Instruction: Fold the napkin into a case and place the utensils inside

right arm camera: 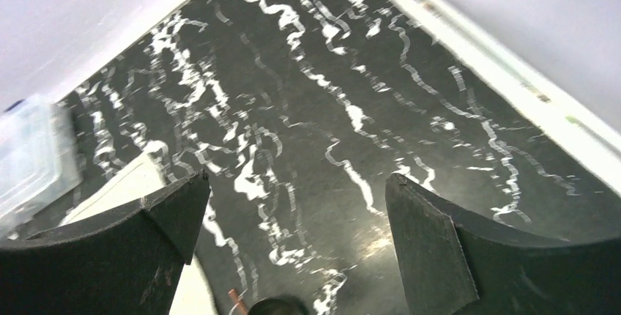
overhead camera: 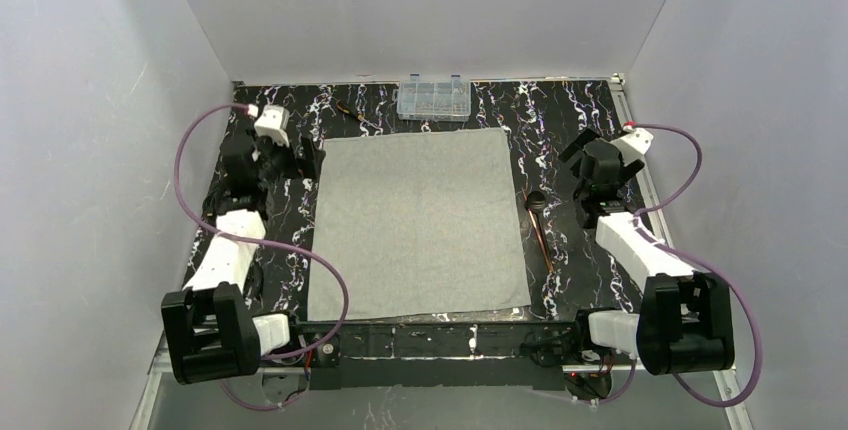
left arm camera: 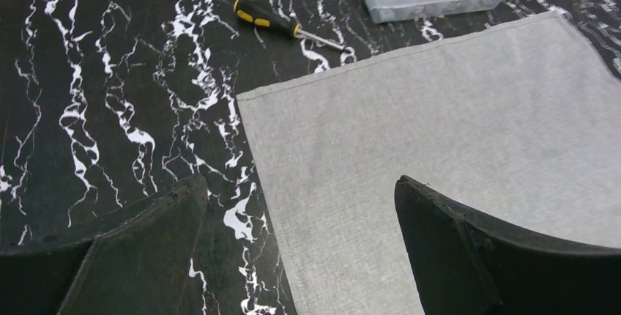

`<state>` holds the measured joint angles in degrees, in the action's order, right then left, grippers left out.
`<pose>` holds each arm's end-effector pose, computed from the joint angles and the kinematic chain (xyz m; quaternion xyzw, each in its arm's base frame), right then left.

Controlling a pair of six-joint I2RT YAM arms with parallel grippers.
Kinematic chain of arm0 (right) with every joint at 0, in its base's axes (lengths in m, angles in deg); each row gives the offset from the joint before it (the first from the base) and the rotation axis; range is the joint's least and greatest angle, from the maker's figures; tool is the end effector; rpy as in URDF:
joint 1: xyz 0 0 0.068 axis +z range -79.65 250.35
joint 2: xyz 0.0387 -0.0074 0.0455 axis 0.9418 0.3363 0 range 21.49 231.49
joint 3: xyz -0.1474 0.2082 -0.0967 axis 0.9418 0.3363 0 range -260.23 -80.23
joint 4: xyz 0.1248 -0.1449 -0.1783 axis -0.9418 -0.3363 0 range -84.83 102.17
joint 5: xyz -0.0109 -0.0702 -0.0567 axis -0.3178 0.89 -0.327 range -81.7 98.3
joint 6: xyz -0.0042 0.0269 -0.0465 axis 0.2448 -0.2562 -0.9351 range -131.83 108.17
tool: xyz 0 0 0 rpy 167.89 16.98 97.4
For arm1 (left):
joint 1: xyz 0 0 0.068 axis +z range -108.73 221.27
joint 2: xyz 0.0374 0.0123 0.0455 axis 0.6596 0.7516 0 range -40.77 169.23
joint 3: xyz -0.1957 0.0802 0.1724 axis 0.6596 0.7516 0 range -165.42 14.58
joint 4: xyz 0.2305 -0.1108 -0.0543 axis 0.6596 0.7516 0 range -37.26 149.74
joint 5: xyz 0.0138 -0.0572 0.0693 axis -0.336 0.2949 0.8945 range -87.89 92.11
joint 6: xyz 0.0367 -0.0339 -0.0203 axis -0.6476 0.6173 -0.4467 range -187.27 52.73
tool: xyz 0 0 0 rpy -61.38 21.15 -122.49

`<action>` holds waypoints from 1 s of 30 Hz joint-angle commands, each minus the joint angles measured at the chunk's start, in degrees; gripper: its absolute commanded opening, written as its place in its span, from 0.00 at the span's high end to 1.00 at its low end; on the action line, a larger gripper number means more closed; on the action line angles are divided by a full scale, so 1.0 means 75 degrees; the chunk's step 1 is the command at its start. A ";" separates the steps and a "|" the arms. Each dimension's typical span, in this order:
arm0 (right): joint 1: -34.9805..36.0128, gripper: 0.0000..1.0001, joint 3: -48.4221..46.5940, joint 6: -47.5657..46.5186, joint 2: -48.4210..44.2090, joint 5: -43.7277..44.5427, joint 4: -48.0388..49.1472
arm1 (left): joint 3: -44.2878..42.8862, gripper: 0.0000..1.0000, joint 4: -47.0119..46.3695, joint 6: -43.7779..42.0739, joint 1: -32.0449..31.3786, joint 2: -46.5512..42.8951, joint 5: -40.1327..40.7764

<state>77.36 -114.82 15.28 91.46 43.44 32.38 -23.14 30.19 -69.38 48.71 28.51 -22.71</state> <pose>0.2641 0.0119 0.2416 0.3127 0.7136 -0.0592 0.6241 0.2714 0.0204 0.2667 0.1049 0.7484 -0.1101 0.6456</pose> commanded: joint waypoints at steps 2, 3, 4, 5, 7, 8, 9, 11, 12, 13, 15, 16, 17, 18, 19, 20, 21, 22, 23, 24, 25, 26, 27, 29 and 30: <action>-0.0112 0.01 -0.0861 0.0832 -0.0359 -0.2137 -0.1149 | -0.2123 0.02 0.4951 -0.0738 0.0039 0.0188 -0.0697; -0.0053 0.01 -0.1092 0.0701 -0.0307 -0.2375 -0.1366 | -0.2555 0.01 0.5523 -0.0755 0.0039 0.0370 -0.0710; 0.0105 0.01 -0.1432 0.0532 -0.0194 -0.2364 -0.1724 | -0.2954 0.02 0.6067 -0.0815 0.0036 0.0566 -0.0737; 0.0366 0.01 -0.1791 0.0256 -0.0076 -0.2159 -0.2170 | -0.3293 0.02 0.6513 -0.0900 0.0039 0.0741 -0.0799; 0.0996 0.01 -0.2298 -0.0281 0.0196 -0.1709 -0.2757 | -0.3806 0.02 0.7135 -0.0990 0.0039 0.1037 -0.0905; 0.1355 0.01 -0.2470 -0.0550 0.0304 -0.1447 -0.2956 | -0.3962 0.01 0.7293 -0.1032 0.0042 0.1155 -0.0944; 0.1728 0.01 -0.2637 -0.0755 0.0435 -0.1179 -0.3095 | -0.4029 0.02 0.7346 -0.1068 0.0039 0.1204 -0.0990; 0.2273 0.01 -0.2954 -0.1076 0.0791 -0.0745 -0.3319 | -0.4019 0.02 0.7295 -0.1184 0.0024 0.1300 -0.1049; 0.2433 0.01 -0.3141 -0.1134 0.1023 -0.0643 -0.3432 | -0.4033 0.02 0.7270 -0.1231 -0.0007 0.1386 -0.1015; 0.2531 0.01 -0.3312 -0.1180 0.1240 -0.0626 -0.3572 | -0.4082 0.02 0.7261 -0.1254 -0.0071 0.1516 -0.0914; 0.2590 0.01 -0.3616 -0.1220 0.1715 -0.0696 -0.3637 | -0.4293 0.02 0.7280 -0.1306 -0.0230 0.1911 -0.0669; 0.2608 0.01 -0.3716 -0.1236 0.1913 -0.0777 -0.3631 | -0.4438 0.02 0.7350 -0.1362 -0.0359 0.2129 -0.0587; 0.2654 0.01 -0.3822 -0.1270 0.2121 -0.0868 -0.3623 | -0.4570 0.02 0.7421 -0.1414 -0.0452 0.2362 -0.0510; 0.2731 0.01 -0.3915 -0.1296 0.2329 -0.0897 -0.3629 | -0.4703 0.04 0.7468 -0.1476 -0.0544 0.2599 -0.0435; 0.2852 0.01 -0.4002 -0.1358 0.2532 -0.0849 -0.3642 | -0.4822 0.06 0.7526 -0.1547 -0.0651 0.2854 -0.0354; 0.2996 0.02 -0.4096 -0.1418 0.2763 -0.0758 -0.3633 | -0.4914 0.08 0.7577 -0.1632 -0.0740 0.3053 -0.0241; 0.3114 0.01 -0.4161 -0.1467 0.2975 -0.0668 -0.3626 | -0.4986 0.10 0.7576 -0.1697 -0.0819 0.3277 -0.0120; 0.3214 0.01 -0.4229 -0.1488 0.3216 -0.0610 -0.3612 | -0.5045 0.12 0.7546 -0.1763 -0.0871 0.3482 -0.0010; 0.3266 0.01 -0.4305 -0.1487 0.3443 -0.0603 -0.3612 | -0.5084 0.14 0.7483 -0.1766 -0.0885 0.3659 0.0074; 0.3296 0.01 -0.4362 -0.1477 0.3650 -0.0627 -0.3569 | -0.5114 0.15 0.7396 -0.1740 -0.0890 0.3845 0.0119; 0.3302 0.01 -0.4416 -0.1452 0.3840 -0.0731 -0.3488 | -0.5129 0.17 0.7324 -0.1731 -0.0887 0.3987 0.0140; 0.3306 0.01 -0.4480 -0.1442 0.4012 -0.0810 -0.3401 | -0.5149 0.20 0.7266 -0.1785 -0.0887 0.4135 0.0144; 0.3298 0.02 -0.4552 -0.1422 0.4194 -0.0933 -0.3336 | -0.5165 0.23 0.7226 -0.1848 -0.0887 0.4253 0.0189; 0.3308 0.04 -0.4726 -0.1415 0.4517 -0.1252 -0.3241 | -0.5138 0.29 0.7144 -0.1981 -0.1180 0.4425 0.0414; 0.3299 0.06 -0.4807 -0.1374 0.4752 -0.1430 -0.3218 | -0.5109 0.34 0.7130 -0.2045 -0.1228 0.4480 0.0520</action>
<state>102.51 -146.62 5.10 123.40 35.79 5.96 -59.97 83.37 -82.13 41.35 61.80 -21.79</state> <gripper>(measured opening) 0.966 0.721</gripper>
